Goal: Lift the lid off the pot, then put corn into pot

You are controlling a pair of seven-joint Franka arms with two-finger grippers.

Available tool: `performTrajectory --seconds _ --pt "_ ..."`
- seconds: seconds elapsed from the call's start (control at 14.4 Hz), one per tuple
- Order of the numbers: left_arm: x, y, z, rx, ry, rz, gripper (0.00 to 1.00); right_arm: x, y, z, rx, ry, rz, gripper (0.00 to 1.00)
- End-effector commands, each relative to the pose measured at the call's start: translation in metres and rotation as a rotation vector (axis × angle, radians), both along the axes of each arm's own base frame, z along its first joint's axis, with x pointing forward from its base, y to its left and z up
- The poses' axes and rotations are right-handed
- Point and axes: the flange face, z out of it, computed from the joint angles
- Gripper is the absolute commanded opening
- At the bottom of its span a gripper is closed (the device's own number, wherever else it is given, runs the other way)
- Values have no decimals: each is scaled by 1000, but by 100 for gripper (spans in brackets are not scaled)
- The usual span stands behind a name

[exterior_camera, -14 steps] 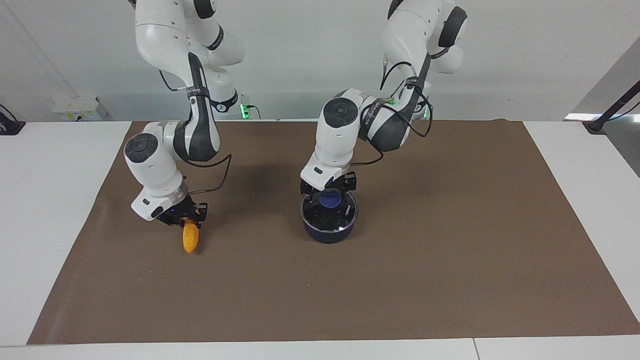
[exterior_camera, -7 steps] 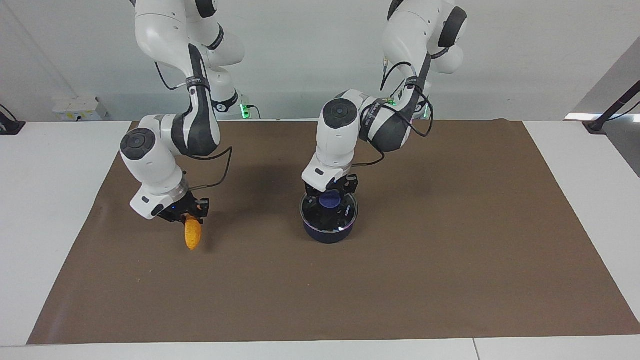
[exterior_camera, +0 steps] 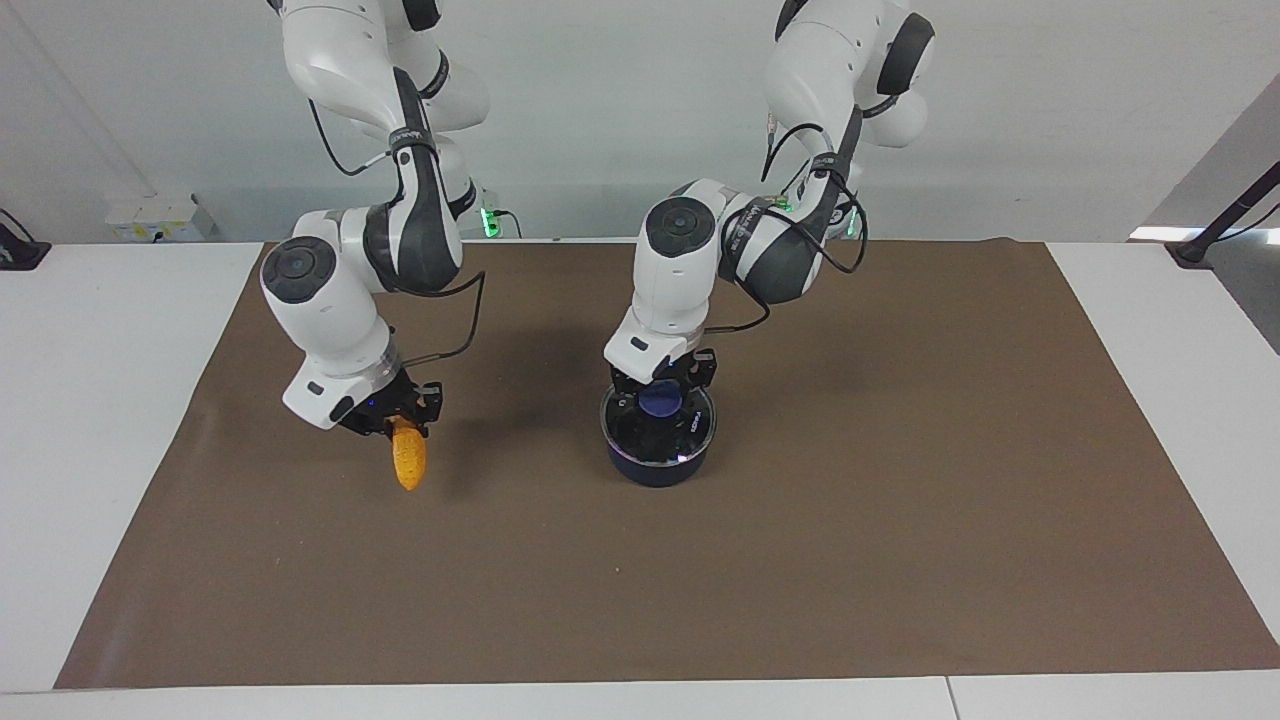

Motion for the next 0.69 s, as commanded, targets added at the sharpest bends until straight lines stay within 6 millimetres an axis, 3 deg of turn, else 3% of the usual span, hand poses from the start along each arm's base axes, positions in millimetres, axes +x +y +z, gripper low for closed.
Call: performTrajectory --seconds 0.0,0.07,0.28,0.42,0.55,0.62 --pt "-3 7 31 2 -16 16 43 1 41 25 16 -8 -41 0" --pt "-5 11 50 -13 -29 19 43 -1 58 27 17 -15 -47 0" --pt "5 53 87 -20 -15 66 40 -2 72 29 24 -20 -82 0" --pt "14 82 102 -14 -12 52 40 -9 121 38 57 -37 -136 0" --pt "31 122 107 -2 4 27 39 -15 161 39 57 -41 -189 0" --pt "44 151 106 4 15 18 39 -21 196 38 54 -48 -188 0"
